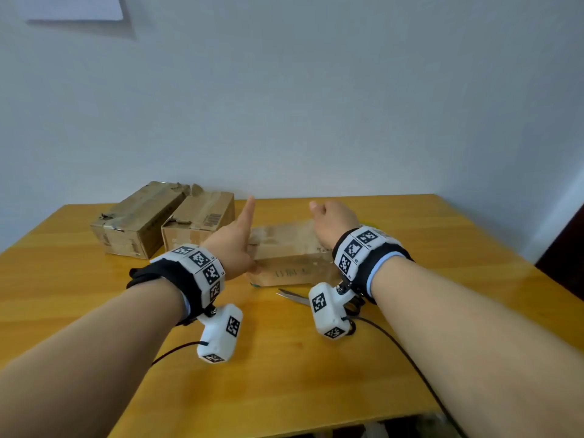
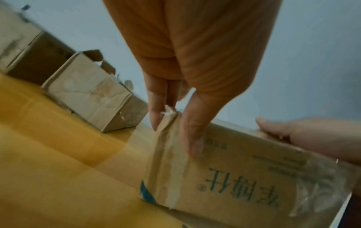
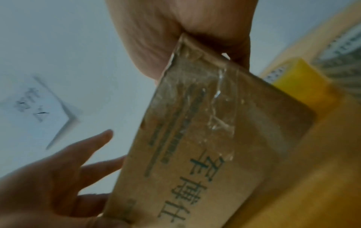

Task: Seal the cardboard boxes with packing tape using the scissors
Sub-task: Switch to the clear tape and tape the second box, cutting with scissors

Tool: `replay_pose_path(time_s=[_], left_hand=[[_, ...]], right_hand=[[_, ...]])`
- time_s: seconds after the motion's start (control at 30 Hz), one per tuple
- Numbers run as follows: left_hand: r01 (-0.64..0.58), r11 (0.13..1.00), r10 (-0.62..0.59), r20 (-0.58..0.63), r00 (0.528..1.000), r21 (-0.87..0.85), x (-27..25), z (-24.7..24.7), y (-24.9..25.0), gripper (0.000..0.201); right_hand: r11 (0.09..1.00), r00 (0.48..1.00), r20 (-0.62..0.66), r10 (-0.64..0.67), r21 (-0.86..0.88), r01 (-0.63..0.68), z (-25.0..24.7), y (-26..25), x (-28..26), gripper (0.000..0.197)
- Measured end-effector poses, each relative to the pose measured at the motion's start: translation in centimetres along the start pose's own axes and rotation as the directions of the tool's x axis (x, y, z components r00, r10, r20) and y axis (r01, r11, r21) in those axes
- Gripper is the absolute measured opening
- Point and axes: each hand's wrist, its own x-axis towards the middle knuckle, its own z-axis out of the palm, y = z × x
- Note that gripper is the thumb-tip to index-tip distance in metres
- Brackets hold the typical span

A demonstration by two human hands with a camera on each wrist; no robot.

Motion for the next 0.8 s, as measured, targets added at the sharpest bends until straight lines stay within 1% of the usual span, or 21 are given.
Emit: replay_pose_path(time_s=[0.07,0.1,0.13,0.2,0.23,0.27,0.3,0.33,0.4,0.43,0.5,0.53,0.6,0.67,0.73,0.77,0.8], left_hand=[[-0.014,0.999,0.014,0.014,1.000,0.045,0.1,-0.1,0.5,0.134],[-0.003,0.998,0.002,0.019,1.000,0.061,0.1,-0.1,0.6,0.131],[0.014,0.997,-0.016,0.014,1.000,0.073,0.1,0.0,0.7,0.123],[0.048,0.998,-0.047,-0.026,0.999,0.036,0.1,0.0,0.7,0.105],[0.050,0.999,-0.050,-0.046,0.998,0.009,0.1,-0.1,0.8,0.100],[0.042,0.999,-0.042,-0.060,0.997,0.005,0.0,-0.2,0.9,0.099],[0.032,0.999,-0.030,-0.069,0.997,0.021,0.0,-0.3,1.2,0.099],[0.027,0.998,-0.023,-0.079,0.997,0.049,-0.1,-0.4,1.5,0.099],[0.029,0.995,-0.018,-0.109,0.994,0.100,-0.1,-0.5,2.0,0.098],[0.031,0.993,-0.017,-0.124,0.992,0.113,-0.1,-0.5,2.1,0.097],[0.026,0.992,-0.007,-0.151,0.989,0.123,-0.1,-0.4,2.5,0.095],[0.027,0.992,-0.009,-0.146,0.989,0.126,-0.1,-0.4,2.6,0.095],[0.047,0.992,-0.035,-0.105,0.994,0.119,-0.1,-0.1,3.2,0.096],[0.060,0.991,-0.050,-0.079,0.996,0.117,0.1,0.3,4.2,0.104],[-0.003,0.992,0.017,-0.109,0.994,0.129,0.3,0.5,5.2,0.118],[-0.049,0.994,0.062,-0.136,0.989,0.100,0.3,0.4,5.6,0.119],[-0.089,0.996,0.093,-0.164,0.982,0.029,0.4,0.2,5.7,0.115]], right_hand=[[0.993,0.992,-0.054,-0.117,-0.029,0.115,-0.7,-1.3,-0.2,0.046],[0.986,0.984,-0.070,-0.165,-0.034,0.163,-1.0,-1.9,-0.3,0.046],[0.981,0.978,-0.082,-0.192,-0.024,0.191,-1.5,-2.4,-0.5,0.046],[0.976,0.973,-0.097,-0.209,0.037,0.213,-2.2,-3.0,-0.9,0.048],[0.975,0.977,-0.084,-0.198,0.087,0.205,-2.6,-3.1,-1.1,0.053],[0.973,0.982,-0.061,-0.176,0.138,0.183,-3.0,-3.0,-1.3,0.062],[0.971,0.989,-0.030,-0.143,0.191,0.146,-3.3,-2.8,-1.5,0.072],[0.964,0.994,0.002,-0.109,0.243,0.105,-3.4,-2.6,-1.7,0.077],[0.946,0.996,0.033,-0.088,0.314,0.073,-3.3,-2.1,-2.2,0.079],[0.948,0.994,0.020,-0.103,0.303,0.092,-3.2,-2.0,-2.2,0.079],[0.961,0.990,-0.059,-0.126,0.241,0.136,-3.1,-1.6,-2.0,0.075],[0.966,0.988,-0.091,-0.124,0.214,0.141,-3.1,-1.4,-1.8,0.070],[0.977,0.988,-0.112,-0.109,0.169,0.127,-3.0,-1.3,-1.5,0.065],[0.981,0.986,-0.125,-0.111,0.144,0.128,-2.6,-2.0,-1.6,0.063],[0.974,0.980,-0.112,-0.163,0.140,0.178,-2.3,-3.2,-1.8,0.066],[0.969,0.977,-0.089,-0.192,0.143,0.204,-2.4,-3.9,-2.0,0.069],[0.962,0.973,-0.080,-0.215,0.152,0.225,-2.7,-4.5,-2.3,0.073]])
